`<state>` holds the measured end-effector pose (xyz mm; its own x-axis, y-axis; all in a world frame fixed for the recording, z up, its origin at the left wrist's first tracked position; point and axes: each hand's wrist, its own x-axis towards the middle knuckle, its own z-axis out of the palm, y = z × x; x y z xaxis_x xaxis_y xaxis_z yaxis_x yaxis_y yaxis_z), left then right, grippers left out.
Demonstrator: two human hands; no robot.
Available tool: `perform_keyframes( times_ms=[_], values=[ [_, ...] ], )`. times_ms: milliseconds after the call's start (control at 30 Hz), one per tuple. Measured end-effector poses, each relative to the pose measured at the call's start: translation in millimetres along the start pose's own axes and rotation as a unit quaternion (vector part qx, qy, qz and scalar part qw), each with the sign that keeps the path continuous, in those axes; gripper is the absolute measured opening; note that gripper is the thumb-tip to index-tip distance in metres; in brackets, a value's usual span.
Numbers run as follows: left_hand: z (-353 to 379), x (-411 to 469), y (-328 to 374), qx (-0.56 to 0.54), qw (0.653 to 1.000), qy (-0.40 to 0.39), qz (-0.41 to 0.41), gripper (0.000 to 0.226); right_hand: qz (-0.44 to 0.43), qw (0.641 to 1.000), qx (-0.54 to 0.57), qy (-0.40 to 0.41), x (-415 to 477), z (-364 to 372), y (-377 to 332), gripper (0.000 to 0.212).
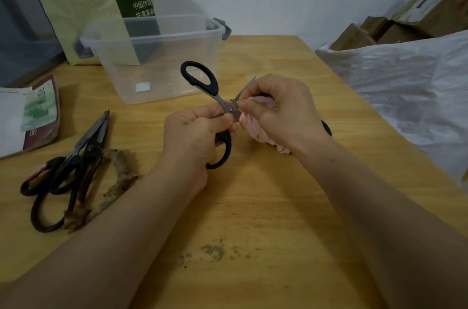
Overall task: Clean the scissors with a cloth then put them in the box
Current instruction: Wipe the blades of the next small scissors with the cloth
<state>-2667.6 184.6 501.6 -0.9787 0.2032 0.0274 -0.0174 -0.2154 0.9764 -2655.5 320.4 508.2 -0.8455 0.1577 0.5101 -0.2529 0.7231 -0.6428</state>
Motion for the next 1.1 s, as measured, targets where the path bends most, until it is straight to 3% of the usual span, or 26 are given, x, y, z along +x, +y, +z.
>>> perform_keyframes(
  times_ms=[133,233,533,767,967,1100],
  values=[
    [-2.4,-0.6,1.0,-0.003,1.0,-0.001,-0.025,0.022,-0.089,0.994,-0.007,-0.057,-1.1,0.4,3.2,0.003],
    [-2.8,-0.6,0.1,-0.002,0.999,-0.006,-0.035,0.022,-0.105,0.992,-0.01,-0.066,1.0,-1.1,4.3,0.003],
    [-0.8,-1.3,-0.4,0.002,1.0,-0.013,-0.028,0.029,0.001,1.0,-0.002,-0.022,3.1,-1.8,0.4,0.003],
    [-1.4,-1.5,0.5,-0.012,0.999,-0.014,-0.049,0.02,-0.114,0.991,-0.002,-0.065,0.6,-2.6,1.3,0.004],
    [-1.3,-2.0,0.5,-0.016,0.999,-0.036,-0.032,0.014,-0.036,0.999,0.026,-0.011,0.0,1.6,-0.6,0.002],
    [1.5,-2.4,1.7,-0.018,0.999,-0.018,-0.027,0.028,0.03,0.997,0.05,0.048,1.1,-3.4,0.5,0.003]
  ],
)
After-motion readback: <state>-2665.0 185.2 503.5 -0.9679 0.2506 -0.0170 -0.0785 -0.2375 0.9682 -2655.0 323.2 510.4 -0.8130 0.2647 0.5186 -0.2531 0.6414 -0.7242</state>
